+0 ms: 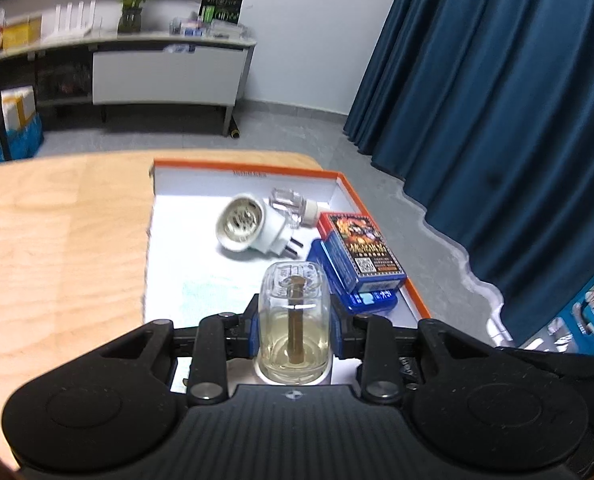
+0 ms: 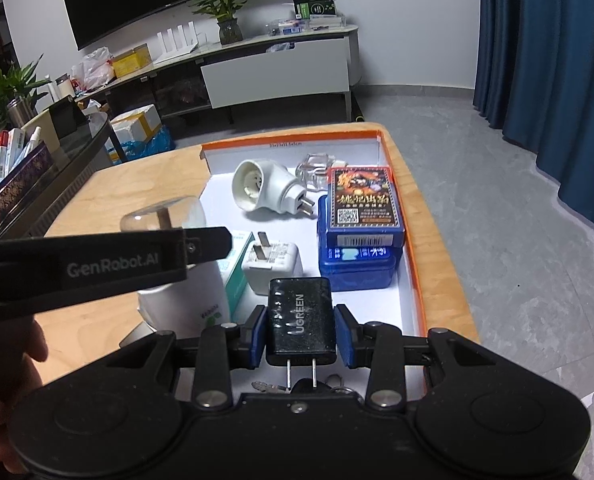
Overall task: Organize rigid objects
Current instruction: 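Lower the diffuser into the box with the left tool while the right releases the charger, then withdraw both open tools from the box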
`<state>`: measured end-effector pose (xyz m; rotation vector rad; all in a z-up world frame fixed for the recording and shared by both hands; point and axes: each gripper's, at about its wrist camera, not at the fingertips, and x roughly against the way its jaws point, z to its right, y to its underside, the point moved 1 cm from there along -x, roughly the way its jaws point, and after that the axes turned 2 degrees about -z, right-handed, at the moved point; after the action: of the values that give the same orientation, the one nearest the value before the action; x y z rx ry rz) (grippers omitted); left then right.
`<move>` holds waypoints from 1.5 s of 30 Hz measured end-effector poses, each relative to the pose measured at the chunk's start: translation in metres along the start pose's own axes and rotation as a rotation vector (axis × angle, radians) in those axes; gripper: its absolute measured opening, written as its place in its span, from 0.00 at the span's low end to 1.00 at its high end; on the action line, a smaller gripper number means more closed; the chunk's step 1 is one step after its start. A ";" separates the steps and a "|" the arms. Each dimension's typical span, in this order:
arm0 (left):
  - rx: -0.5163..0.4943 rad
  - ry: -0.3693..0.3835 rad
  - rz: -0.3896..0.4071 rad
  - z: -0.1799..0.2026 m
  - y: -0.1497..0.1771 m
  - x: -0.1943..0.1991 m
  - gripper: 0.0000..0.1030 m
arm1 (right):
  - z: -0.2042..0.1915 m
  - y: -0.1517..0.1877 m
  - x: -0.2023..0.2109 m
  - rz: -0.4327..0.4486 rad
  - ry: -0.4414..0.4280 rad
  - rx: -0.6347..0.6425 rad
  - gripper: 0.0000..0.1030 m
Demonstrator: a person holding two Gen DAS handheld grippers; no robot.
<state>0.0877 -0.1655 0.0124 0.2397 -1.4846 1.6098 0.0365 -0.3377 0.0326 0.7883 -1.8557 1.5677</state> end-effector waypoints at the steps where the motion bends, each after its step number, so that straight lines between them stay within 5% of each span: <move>1: -0.009 -0.001 0.003 0.001 0.000 -0.001 0.32 | 0.001 0.001 -0.002 -0.001 -0.003 -0.006 0.43; 4: -0.022 0.010 -0.002 0.005 -0.002 -0.004 0.32 | 0.002 0.003 -0.004 -0.005 -0.002 -0.019 0.46; 9: -0.048 0.026 0.014 0.014 -0.005 0.000 0.47 | 0.004 0.002 0.011 0.042 0.014 -0.019 0.60; 12: -0.058 -0.003 0.041 0.019 -0.007 0.012 0.61 | 0.006 0.000 0.023 0.069 0.023 -0.026 0.69; 19: -0.071 -0.077 0.080 0.026 -0.009 0.061 1.00 | 0.004 0.004 0.057 0.123 0.054 0.001 0.73; 21: -0.047 -0.113 0.076 0.026 -0.005 0.075 1.00 | 0.003 0.009 0.068 0.136 0.056 0.012 0.81; 30: -0.030 -0.276 -0.006 0.023 0.041 0.095 1.00 | -0.001 0.040 0.093 0.129 0.086 0.055 0.83; 45: -0.057 -0.357 -0.022 0.031 0.079 0.098 1.00 | -0.001 0.073 0.098 0.082 0.107 0.062 0.83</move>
<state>-0.0375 -0.1357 0.0312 0.5307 -1.7867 1.5604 -0.0827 -0.3335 0.0586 0.6495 -1.7905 1.6914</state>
